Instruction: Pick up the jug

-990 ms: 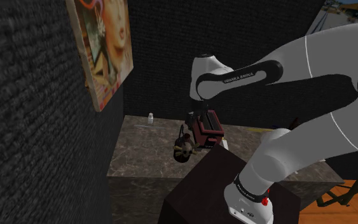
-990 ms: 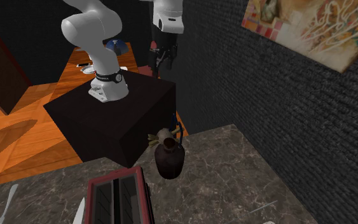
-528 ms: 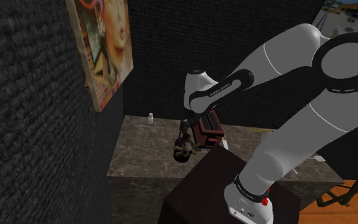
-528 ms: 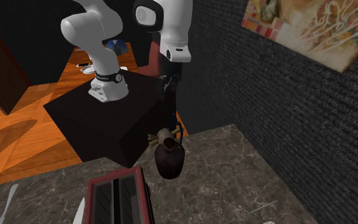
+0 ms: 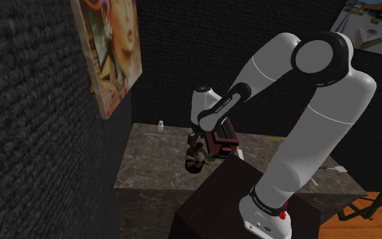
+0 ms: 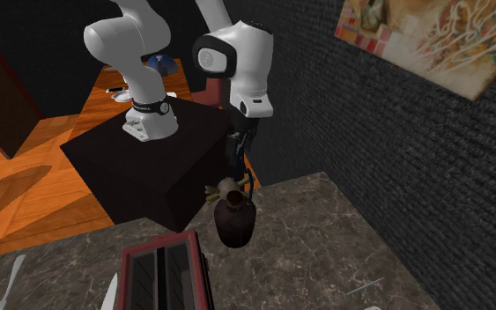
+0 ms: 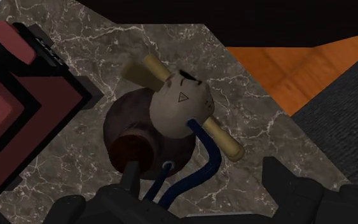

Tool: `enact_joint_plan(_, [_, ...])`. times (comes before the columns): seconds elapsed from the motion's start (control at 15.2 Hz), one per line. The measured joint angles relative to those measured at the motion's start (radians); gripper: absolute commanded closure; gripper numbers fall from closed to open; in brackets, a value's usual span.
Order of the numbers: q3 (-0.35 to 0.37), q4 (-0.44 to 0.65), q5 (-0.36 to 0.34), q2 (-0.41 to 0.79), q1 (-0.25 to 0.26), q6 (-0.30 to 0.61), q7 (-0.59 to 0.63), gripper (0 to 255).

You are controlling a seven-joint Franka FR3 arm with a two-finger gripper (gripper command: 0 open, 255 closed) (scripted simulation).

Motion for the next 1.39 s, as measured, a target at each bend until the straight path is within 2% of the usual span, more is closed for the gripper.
enact_joint_plan(0.33, [-0.013, 0.009, -0.054, 0.083, -0.001, 0.072, 0.046, 0])
enact_joint_plan(0.4, [-0.015, 0.009, -0.058, 0.088, -0.001, 0.077, 0.048, 255])
enact_joint_plan(1.06, [-0.016, 0.011, -0.061, 0.093, 0.0, 0.08, 0.052, 255])
enact_joint_plan(1.39, [-0.003, 0.001, -0.017, 0.025, -0.003, 0.023, 0.012, 255])
